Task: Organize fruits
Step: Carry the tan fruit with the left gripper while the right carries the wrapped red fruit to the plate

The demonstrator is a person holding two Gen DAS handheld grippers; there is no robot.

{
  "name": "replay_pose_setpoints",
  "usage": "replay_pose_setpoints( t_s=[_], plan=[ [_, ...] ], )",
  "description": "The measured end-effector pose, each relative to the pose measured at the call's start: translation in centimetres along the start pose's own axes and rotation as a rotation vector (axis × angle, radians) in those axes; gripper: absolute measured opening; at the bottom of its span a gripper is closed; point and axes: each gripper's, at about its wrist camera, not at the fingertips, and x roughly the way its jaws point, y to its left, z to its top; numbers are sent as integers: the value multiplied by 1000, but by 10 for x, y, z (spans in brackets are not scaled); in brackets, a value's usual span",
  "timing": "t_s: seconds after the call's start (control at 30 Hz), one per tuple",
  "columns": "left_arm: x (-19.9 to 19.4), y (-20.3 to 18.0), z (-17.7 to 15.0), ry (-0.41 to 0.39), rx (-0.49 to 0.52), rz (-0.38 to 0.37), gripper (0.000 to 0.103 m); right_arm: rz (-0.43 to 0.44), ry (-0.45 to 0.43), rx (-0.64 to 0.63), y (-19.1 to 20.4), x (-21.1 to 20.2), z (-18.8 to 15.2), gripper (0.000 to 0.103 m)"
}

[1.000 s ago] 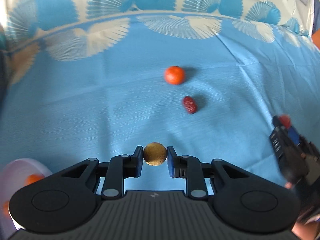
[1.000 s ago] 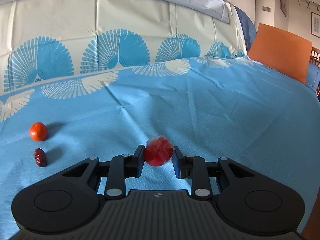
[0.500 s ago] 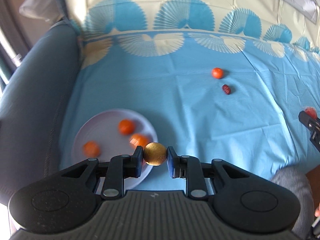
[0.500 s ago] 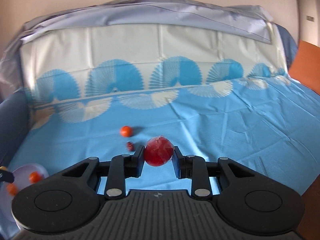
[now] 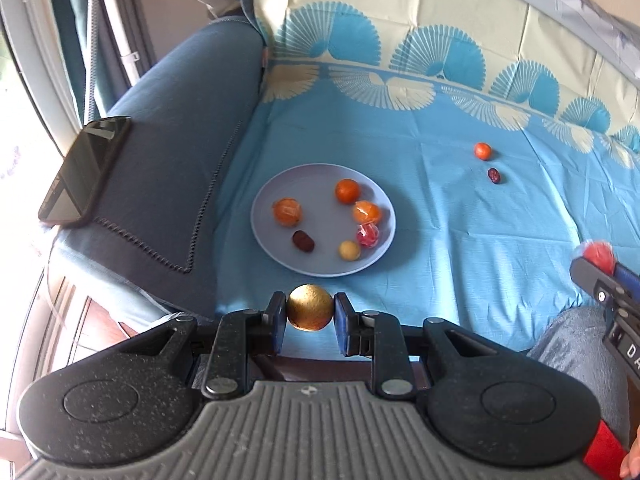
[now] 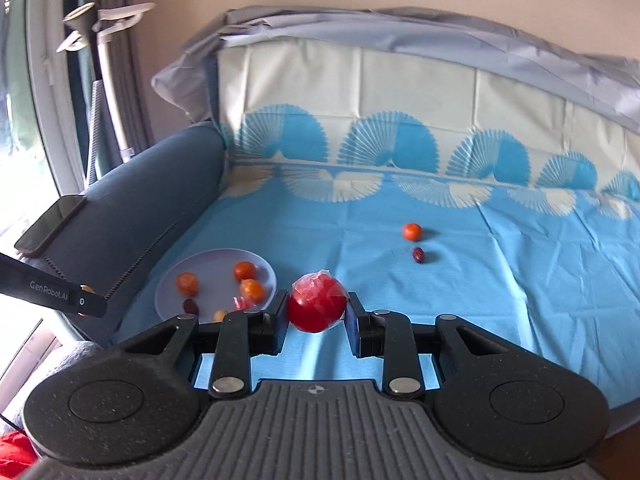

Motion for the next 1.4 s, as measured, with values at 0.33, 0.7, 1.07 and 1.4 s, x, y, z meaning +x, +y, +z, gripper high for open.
replay_pose_setpoints(
  t_s=[0.33,0.7,1.07,1.4],
  plan=[
    [-11,6,-8,-38,-12,-33,27,-16,-30,-37,9,-17,2,31],
    [-2,7,-7,-22,-10,-35,27,-18,-6,-49,12,-9,1,31],
    [9,6,-6,3,-1,-43,27,-18,21,-47,12,-1,1,31],
    [26,19,10,18,-20,-45,27,-3,56,-80,18,19,3,31]
  ],
)
